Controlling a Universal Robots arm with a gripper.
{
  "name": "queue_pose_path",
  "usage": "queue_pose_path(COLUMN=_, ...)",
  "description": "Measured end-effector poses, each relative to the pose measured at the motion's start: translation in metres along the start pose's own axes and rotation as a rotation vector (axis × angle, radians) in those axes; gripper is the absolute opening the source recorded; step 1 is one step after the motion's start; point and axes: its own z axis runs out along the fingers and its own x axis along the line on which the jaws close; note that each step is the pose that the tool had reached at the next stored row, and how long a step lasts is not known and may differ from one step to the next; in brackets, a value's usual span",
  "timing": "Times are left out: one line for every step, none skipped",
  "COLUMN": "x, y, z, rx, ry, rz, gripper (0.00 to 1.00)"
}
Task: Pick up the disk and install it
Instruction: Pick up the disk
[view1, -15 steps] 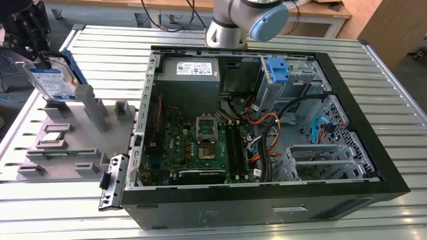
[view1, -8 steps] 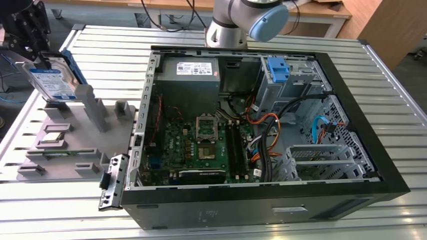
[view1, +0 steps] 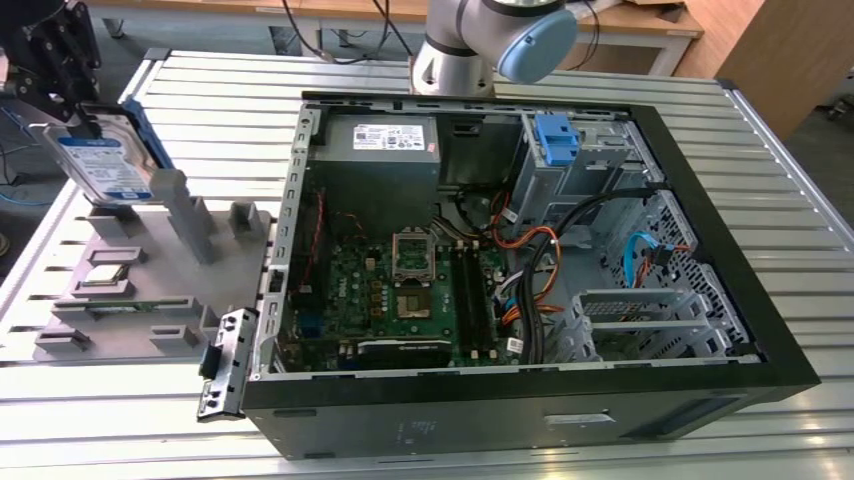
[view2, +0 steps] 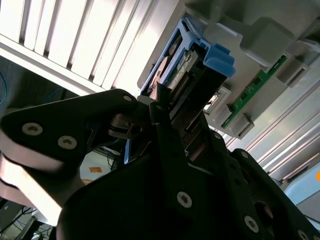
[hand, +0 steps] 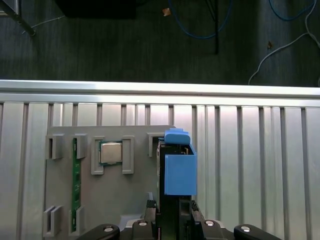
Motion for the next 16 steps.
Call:
queue_pose_path(x=0.0, y=0.0, z=-0.0008, rx=0.0002, ry=0.0026, rz=0.0, gripper=0.35)
queue_pose_path(x=-0.0001, y=0.0, z=-0.0015, rx=0.0002, ry=0.0036, rz=0.0, gripper=0.35)
queue_pose_path(x=-0.0001, y=0.0, z=-0.0016, rx=0.0004, ry=0.0035, rz=0.0, gripper=0.35)
queue_pose_path(x=-0.0001, y=0.0, z=-0.0016, rx=0.0005, ry=0.0034, rz=0.0, gripper=0.35)
queue_pose_path(x=-0.0001, y=0.0001, z=-0.0017, rx=0.0005, ry=0.0035, rz=0.0, gripper=0.35)
queue_pose_path(x=-0.0001, y=0.0001, z=-0.0019, rx=0.0004, ry=0.0036, rz=0.0, gripper=0.35)
queue_pose_path(x=-0.0001, y=0.0001, z=-0.002, rx=0.0003, ry=0.0036, rz=0.0, gripper=0.35)
queue_pose_path(x=-0.0001, y=0.0001, z=-0.002, rx=0.0003, ry=0.0035, rz=0.0, gripper=0.35)
queue_pose_path(x=-0.0001, y=0.0001, z=-0.0021, rx=0.0004, ry=0.0036, rz=0.0, gripper=0.35)
queue_pose_path(x=-0.0001, y=0.0001, z=-0.0022, rx=0.0002, ry=0.0036, rz=0.0, gripper=0.35)
queue_pose_path(x=-0.0001, y=0.0001, z=-0.0022, rx=0.0003, ry=0.0036, rz=0.0, gripper=0.35)
queue_pose_path(x=-0.0001, y=0.0001, z=-0.0022, rx=0.0003, ry=0.0036, rz=0.0, gripper=0.35)
queue_pose_path(x=-0.0001, y=0.0001, z=-0.0023, rx=0.0004, ry=0.0036, rz=0.0, gripper=0.35)
queue_pose_path(x=-0.0001, y=0.0001, z=-0.0024, rx=0.0002, ry=0.0037, rz=0.0, gripper=0.35)
queue_pose_path(x=0.0003, y=0.0002, z=-0.0025, rx=-0.0001, ry=0.004, rz=0.0, gripper=0.35)
queue_pose_path(x=0.0008, y=0.0002, z=-0.0025, rx=0.0001, ry=0.0039, rz=0.0, gripper=0.35)
